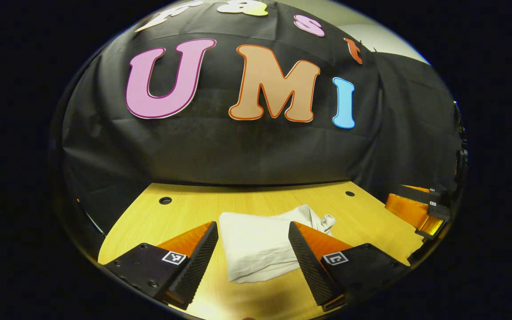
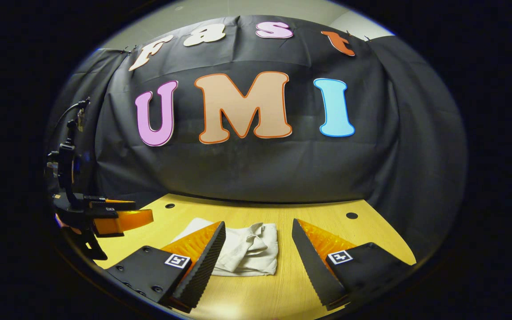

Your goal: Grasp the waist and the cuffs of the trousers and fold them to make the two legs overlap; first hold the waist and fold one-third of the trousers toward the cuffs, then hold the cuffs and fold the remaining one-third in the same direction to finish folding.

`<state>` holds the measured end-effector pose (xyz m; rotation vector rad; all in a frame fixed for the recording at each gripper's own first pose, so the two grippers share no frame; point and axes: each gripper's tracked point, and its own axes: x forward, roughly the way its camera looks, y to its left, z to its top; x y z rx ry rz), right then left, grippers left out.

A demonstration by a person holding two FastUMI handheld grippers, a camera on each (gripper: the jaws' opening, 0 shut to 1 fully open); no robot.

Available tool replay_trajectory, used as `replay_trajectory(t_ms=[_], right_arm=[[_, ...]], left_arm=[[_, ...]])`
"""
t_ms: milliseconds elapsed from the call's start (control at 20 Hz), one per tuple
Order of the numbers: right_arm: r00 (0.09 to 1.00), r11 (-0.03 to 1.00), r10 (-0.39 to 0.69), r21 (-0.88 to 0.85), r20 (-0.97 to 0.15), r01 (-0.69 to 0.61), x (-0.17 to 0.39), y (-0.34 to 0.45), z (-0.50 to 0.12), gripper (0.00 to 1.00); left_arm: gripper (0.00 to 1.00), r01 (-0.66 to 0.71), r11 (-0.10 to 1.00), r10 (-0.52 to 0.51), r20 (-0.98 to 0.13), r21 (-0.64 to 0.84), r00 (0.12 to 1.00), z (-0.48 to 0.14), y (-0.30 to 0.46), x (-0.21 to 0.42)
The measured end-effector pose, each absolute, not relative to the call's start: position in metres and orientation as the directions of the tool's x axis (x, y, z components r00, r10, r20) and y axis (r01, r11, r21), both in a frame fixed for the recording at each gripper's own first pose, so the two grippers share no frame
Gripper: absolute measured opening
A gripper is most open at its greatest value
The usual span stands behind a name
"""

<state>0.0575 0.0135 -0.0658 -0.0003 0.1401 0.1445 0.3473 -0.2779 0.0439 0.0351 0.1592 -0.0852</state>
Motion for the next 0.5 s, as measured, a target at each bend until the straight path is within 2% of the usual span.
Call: replay_trajectory(t_ms=[500], right_arm=[[0.983,0.996,0.085,-0.008,-0.161,-0.088,0.043,0.013,-0.069,0.97]], left_arm=[[0.95,0.154,0.987,-0.145,-0.174,0.042,0.974,0.039,-0.281,0.343]])
